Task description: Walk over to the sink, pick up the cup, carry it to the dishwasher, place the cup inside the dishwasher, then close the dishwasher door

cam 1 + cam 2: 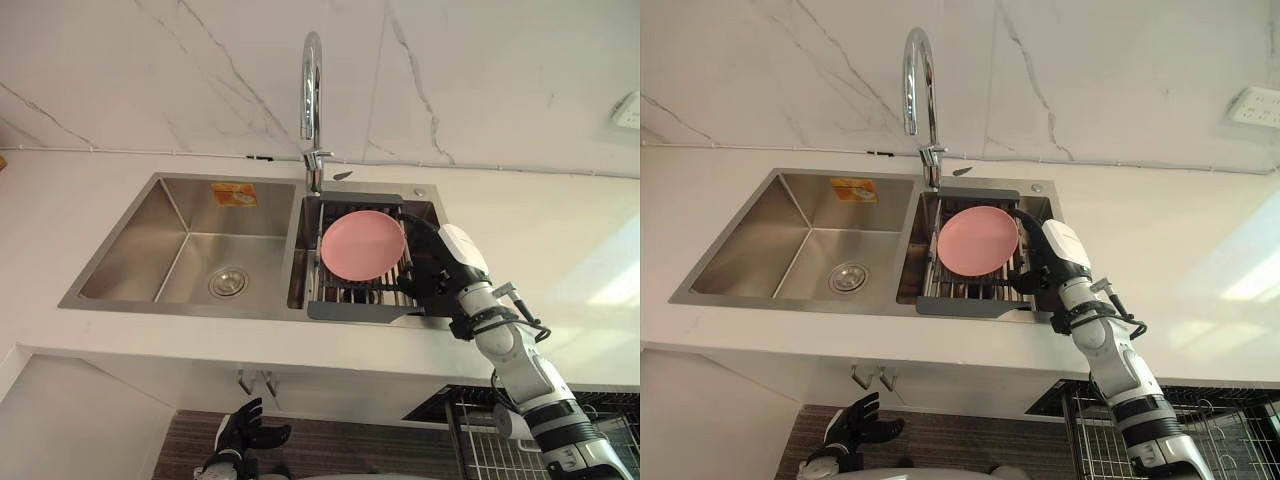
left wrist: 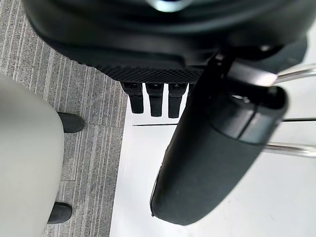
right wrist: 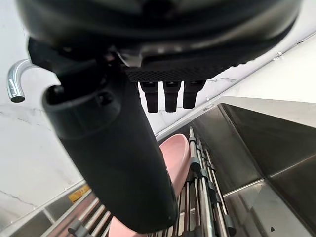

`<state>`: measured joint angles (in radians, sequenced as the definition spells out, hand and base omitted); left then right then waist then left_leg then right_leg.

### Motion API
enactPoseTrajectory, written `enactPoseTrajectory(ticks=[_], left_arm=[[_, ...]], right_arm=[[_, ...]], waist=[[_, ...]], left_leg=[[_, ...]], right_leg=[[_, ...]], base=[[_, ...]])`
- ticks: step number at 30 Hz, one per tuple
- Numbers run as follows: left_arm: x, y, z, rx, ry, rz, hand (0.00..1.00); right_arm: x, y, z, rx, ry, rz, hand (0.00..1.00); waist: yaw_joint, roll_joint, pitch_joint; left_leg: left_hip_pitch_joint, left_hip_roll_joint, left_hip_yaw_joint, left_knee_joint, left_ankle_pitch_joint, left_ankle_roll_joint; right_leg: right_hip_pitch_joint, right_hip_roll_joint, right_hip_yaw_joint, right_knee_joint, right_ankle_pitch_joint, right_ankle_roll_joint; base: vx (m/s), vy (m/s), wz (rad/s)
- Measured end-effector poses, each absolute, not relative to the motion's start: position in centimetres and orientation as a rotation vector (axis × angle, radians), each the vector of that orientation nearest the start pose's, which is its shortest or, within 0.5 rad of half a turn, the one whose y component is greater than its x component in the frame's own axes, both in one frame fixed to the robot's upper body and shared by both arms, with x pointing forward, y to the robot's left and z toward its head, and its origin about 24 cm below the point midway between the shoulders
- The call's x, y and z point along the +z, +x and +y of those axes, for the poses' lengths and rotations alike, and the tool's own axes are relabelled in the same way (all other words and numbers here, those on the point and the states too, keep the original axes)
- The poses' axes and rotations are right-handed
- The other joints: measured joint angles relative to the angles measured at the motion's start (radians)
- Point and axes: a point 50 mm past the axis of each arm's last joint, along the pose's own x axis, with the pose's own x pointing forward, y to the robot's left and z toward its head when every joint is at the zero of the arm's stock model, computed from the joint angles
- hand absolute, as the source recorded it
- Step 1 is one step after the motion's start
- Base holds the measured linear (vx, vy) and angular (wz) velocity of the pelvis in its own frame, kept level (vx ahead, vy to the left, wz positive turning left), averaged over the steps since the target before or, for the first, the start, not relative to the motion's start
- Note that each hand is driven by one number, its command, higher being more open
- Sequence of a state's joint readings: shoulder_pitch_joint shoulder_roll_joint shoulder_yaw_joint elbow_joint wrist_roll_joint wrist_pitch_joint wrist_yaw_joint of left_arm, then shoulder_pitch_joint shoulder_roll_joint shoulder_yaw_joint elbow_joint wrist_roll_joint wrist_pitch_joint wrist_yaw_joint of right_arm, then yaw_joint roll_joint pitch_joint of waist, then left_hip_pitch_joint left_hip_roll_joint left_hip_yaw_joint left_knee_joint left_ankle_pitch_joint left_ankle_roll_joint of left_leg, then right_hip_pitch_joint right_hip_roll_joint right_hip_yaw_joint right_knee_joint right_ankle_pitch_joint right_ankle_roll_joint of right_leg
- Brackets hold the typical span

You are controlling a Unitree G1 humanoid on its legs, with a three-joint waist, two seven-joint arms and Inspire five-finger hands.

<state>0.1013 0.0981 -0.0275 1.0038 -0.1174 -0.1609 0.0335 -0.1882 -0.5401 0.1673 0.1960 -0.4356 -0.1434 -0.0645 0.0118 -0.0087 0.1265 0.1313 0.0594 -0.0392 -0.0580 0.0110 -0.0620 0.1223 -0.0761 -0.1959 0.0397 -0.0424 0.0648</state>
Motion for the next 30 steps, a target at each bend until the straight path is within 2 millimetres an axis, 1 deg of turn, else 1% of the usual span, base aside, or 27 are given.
enactPoseTrajectory(ticks=[5, 17, 21, 25, 27, 30], left_arm=[[-15.0, 11.3, 18.8, 0.131, 0.007, 0.921, 0.90], [-14.8, 11.6, 18.7, 0.122, 0.004, 0.896, 0.90], [-14.7, 11.7, 18.7, 0.121, 0.003, 0.887, 0.90], [-14.7, 11.8, 18.7, 0.121, 0.003, 0.881, 0.90], [-14.5, 12.1, 18.7, 0.119, 0.004, 0.871, 0.90], [-14.5, 12.1, 18.7, 0.118, 0.004, 0.867, 0.90]], right_arm=[[7.1, 29.3, -21.5, 0.143, -1.035, -0.129, 0.90], [7.9, 30.4, -19.8, 0.215, -1.117, -0.186, 0.90], [8.0, 30.5, -19.7, 0.219, -1.137, -0.194, 0.90], [8.2, 30.8, -19.5, 0.233, -1.198, -0.210, 0.90], [8.6, 31.0, -19.2, 0.246, -1.251, -0.232, 0.90], [8.4, 31.4, -19.5, 0.248, -1.296, -0.218, 0.90]], waist=[[0.000, 0.001, 0.021], [0.010, 0.002, 0.027], [0.020, 0.002, 0.027], [0.020, 0.001, 0.035], [0.021, 0.002, 0.048], [0.024, 0.002, 0.049]], left_leg=[[-0.002, -0.003, -0.003, 0.002, -0.001, 0.001], [-0.035, -0.010, -0.011, 0.031, -0.014, 0.008], [-0.042, -0.010, -0.016, 0.038, -0.017, 0.008], [-0.048, -0.010, -0.022, 0.043, -0.018, 0.007], [-0.048, -0.010, -0.023, 0.045, -0.018, 0.007], [-0.053, -0.010, -0.029, 0.048, -0.018, 0.007]], right_leg=[[-0.004, -0.004, -0.003, 0.009, -0.002, 0.001], [-0.020, -0.011, -0.008, 0.013, -0.003, 0.003], [-0.021, -0.012, -0.013, 0.013, -0.003, 0.003], [-0.022, -0.013, -0.018, 0.013, -0.004, 0.003], [-0.022, -0.013, -0.019, 0.013, -0.003, 0.003], [-0.023, -0.013, -0.024, 0.013, -0.003, 0.003]], base=[[0.00, -0.002, 0.02], [0.00, 0.000, 0.01], [-0.01, -0.006, 0.03], [-0.01, -0.006, 0.03], [-0.01, -0.006, 0.02], [-0.01, -0.008, 0.04]])
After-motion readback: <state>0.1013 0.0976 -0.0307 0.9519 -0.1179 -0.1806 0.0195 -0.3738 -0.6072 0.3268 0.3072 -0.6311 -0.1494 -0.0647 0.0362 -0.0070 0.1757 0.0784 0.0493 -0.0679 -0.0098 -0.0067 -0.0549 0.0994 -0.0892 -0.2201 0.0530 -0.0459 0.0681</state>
